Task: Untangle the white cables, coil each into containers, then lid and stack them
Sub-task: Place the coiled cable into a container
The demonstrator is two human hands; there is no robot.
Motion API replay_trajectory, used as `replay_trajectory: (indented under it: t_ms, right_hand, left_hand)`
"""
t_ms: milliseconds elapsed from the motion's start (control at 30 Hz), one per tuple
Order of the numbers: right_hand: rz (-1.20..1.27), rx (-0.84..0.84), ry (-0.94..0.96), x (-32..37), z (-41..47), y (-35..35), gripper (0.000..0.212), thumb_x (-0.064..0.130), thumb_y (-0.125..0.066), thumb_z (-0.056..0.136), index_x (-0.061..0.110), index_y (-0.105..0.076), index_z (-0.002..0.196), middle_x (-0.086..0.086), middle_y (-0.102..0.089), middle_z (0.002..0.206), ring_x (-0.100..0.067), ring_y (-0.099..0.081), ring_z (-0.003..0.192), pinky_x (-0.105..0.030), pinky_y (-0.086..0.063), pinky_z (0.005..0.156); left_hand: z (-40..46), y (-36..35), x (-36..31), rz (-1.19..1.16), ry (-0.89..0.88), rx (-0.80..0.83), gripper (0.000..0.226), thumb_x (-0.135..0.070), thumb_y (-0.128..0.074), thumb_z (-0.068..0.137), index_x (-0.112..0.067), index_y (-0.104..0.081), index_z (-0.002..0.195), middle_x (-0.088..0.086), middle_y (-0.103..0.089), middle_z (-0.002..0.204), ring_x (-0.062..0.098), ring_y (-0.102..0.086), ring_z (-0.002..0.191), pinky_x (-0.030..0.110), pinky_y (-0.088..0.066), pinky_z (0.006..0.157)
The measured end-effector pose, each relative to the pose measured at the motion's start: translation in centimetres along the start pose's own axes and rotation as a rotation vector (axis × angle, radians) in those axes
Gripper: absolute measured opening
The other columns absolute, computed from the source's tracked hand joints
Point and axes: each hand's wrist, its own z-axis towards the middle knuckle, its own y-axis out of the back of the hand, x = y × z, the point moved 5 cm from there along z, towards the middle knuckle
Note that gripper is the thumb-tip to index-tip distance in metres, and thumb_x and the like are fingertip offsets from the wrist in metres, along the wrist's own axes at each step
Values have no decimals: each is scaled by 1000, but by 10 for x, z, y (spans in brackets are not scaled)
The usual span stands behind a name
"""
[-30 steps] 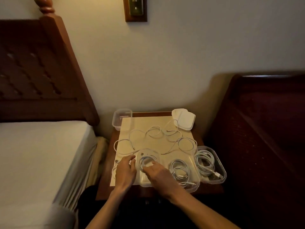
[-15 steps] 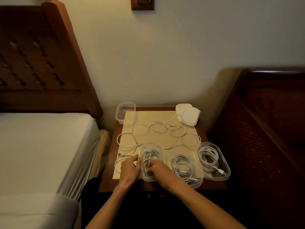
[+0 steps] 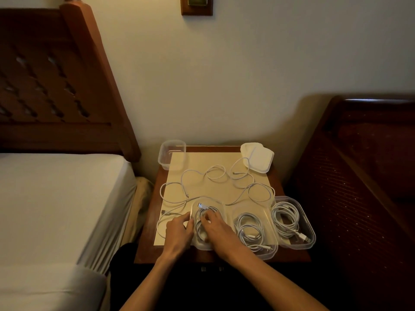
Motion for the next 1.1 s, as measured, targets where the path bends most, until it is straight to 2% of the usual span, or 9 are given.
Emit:
replay_trajectory:
  t_ms: [167, 300, 400, 500, 600, 700, 867, 967, 1100]
  right_hand:
    - [-98, 83, 8, -8, 5, -4, 40, 2, -53, 91, 4, -45, 130, -13, -37, 136, -30, -37, 125, -41, -48, 88]
    - [-80, 67, 76, -16, 3, -8, 48, 9, -61, 85, 9, -45, 130, -8, -38, 137, -27, -38, 126, -42, -52, 86]
    - [-13, -189, 150, -19, -11, 14, 48, 10, -65, 84, 13, -52, 130, -4, -49, 134, -22, -46, 122, -36, -53, 89]
    - [-70, -478, 15, -53, -37, 40, 45, 5, -64, 84, 10, -59, 128, -7, -58, 132, -25, -51, 124, -40, -44, 101]
    - [-275, -284, -207, -91, -58, 33, 51, 34, -33, 95, 17, -49, 141, -3, -40, 153, -27, -27, 145, -53, -10, 114]
    - [-236, -83, -389, -108, -71, 19, 65, 52, -9, 94, 31, -16, 154, 9, 0, 163, -19, 14, 150, -61, 25, 108]
    - [-186, -82, -474, -109, -65, 26, 57, 49, -18, 100, 34, -10, 155, 9, 8, 163, -18, 23, 147, -69, 21, 106]
    - [-160, -82, -512, -110, -61, 30, 56, 49, -19, 101, 34, -11, 155, 8, 7, 164, -20, 22, 148, -70, 19, 106]
    - [-155, -77, -528, -114, -57, 31, 56, 50, -18, 101, 33, -14, 155, 8, 5, 164, -21, 22, 148, -70, 18, 107]
  left_hand:
    - [-4, 0, -6, -38, 2, 15, 24, -21, -54, 97, -19, -71, 113, -4, -74, 101, 8, -61, 48, 35, -54, 55]
    - [-8, -1, -9, -60, 16, 8, 24, -19, -55, 97, -16, -70, 115, -2, -74, 101, 8, -61, 46, 38, -54, 54]
    - [-10, 0, -11, -71, 22, 23, 23, -20, -54, 98, -20, -70, 115, -9, -72, 95, 10, -60, 44, 35, -53, 52]
    - [-11, 1, -17, -96, 22, 27, 19, -17, -54, 98, -28, -66, 108, -11, -68, 84, 15, -57, 36, 29, -48, 42]
    - [-12, -1, -23, -90, 21, 10, 19, -17, -54, 98, -28, -68, 104, -4, -70, 82, 17, -59, 37, 32, -50, 43]
    - [-13, -5, -26, -103, 28, 3, 21, -16, -55, 97, -34, -67, 96, -13, -63, 74, 16, -57, 35, 33, -51, 47]
    - [-15, -9, -28, -87, 23, -26, 21, -14, -58, 96, -9, -72, 110, -33, -53, 72, 6, -62, 49, 23, -48, 58]
    - [-16, -9, -32, -81, 18, -21, 21, -14, -58, 96, -9, -72, 110, -30, -55, 73, 6, -62, 50, 26, -49, 59]
    - [-15, -10, -36, -72, 24, -29, 22, -15, -57, 96, -8, -72, 112, -19, -60, 82, 10, -60, 49, 9, -44, 54]
